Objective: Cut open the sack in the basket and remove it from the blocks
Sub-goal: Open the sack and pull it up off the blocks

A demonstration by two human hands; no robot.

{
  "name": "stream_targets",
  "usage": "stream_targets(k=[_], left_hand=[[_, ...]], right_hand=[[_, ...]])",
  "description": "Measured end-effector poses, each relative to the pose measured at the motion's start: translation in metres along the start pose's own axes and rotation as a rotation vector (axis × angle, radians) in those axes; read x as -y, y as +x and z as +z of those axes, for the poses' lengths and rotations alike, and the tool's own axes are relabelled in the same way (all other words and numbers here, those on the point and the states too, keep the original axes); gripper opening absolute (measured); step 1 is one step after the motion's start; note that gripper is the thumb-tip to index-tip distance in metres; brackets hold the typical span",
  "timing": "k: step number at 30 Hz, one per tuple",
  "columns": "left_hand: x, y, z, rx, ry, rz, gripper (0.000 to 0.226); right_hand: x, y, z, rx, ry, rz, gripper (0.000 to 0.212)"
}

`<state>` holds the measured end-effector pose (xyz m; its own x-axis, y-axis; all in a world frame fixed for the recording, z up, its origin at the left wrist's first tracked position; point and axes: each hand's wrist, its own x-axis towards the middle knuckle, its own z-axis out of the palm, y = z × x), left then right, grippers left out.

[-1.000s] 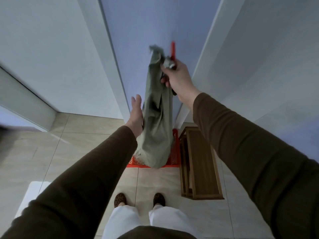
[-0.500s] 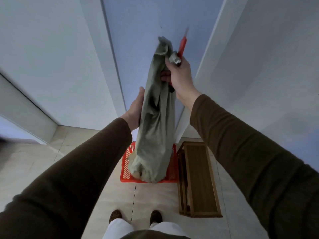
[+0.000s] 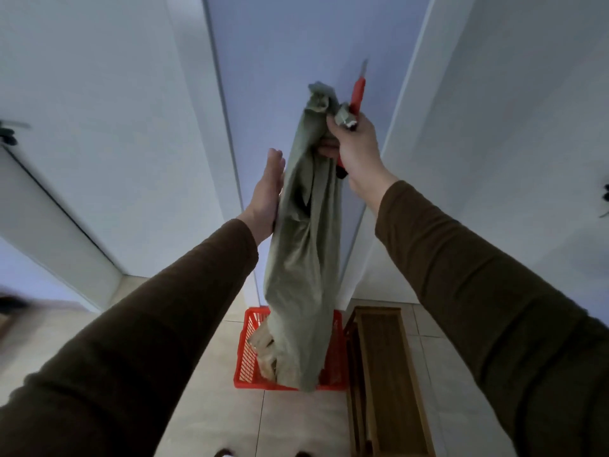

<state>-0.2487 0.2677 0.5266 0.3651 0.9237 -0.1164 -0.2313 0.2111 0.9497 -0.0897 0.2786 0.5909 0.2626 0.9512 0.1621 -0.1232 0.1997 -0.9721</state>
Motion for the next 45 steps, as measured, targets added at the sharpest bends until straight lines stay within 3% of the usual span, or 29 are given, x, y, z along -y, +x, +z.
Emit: stream_targets(k=[4, 7, 12, 15, 19, 21, 23, 25, 32, 34, 36, 37, 41, 42, 45], left_hand=[[-0.028, -0.006, 0.016, 0.145, 0.065, 0.144, 0.072], [-0.053, -0.01, 0.026, 0.107, 0.17, 0.268, 0.055], [-0.07, -0.007, 0.031, 0.125, 0.288, 0.358, 0.067], [-0.08, -0.004, 0.037, 0.231, 0.323, 0.411, 0.055], [-0.101, 0.011, 0.048, 0.046, 0.401, 0.38, 0.054], [-0.118, 0.022, 0.054, -0.131, 0.515, 0.42, 0.029], [-0.139, 0.028, 0.059, -0.266, 0.546, 0.487, 0.007], [-0.157, 0.03, 0.066, -0.331, 0.539, 0.562, 0.012], [-0.207, 0.04, 0.083, -0.445, 0.419, 0.824, 0.019], [-0.194, 0.044, 0.076, -0.423, 0.553, 0.724, 0.014], [-0.165, 0.047, 0.064, -0.331, 0.902, 0.418, 0.025], [-0.157, 0.047, 0.059, -0.32, 0.959, 0.373, 0.023], [-0.172, 0.054, 0.056, -0.499, 0.568, 0.711, 0.024], [-0.168, 0.054, 0.057, -0.462, 0.578, 0.705, 0.023], [-0.117, 0.041, 0.042, -0.313, 0.886, 0.426, 0.014]], right_hand=[[0.023, 0.004, 0.004, 0.032, -0.031, -0.06, 0.051], [0.042, 0.01, 0.004, -0.01, -0.025, -0.136, 0.059], [0.068, 0.015, 0.003, -0.054, -0.057, -0.172, 0.057], [0.084, 0.021, 0.006, -0.062, -0.113, -0.203, 0.052], [0.109, 0.029, 0.02, -0.036, -0.056, -0.219, 0.052], [0.122, 0.029, 0.025, 0.005, -0.027, -0.243, 0.05], [0.135, 0.027, 0.028, 0.055, -0.008, -0.292, 0.031], [0.15, 0.026, 0.03, 0.095, -0.011, -0.369, 0.012], [0.195, 0.028, 0.027, 0.135, 0.007, -0.54, 0.01], [0.184, 0.027, 0.023, 0.13, -0.111, -0.464, 0.01], [0.161, 0.023, 0.014, 0.106, -0.29, -0.321, 0.012], [0.148, 0.02, 0.008, 0.089, -0.299, -0.267, 0.013], [0.116, 0.012, 0.003, 0.003, -0.086, -0.265, 0.016], [0.108, 0.013, 0.003, -0.015, -0.075, -0.226, 0.017], [0.085, 0.003, -0.006, -0.015, -0.036, -0.017, 0.018]])
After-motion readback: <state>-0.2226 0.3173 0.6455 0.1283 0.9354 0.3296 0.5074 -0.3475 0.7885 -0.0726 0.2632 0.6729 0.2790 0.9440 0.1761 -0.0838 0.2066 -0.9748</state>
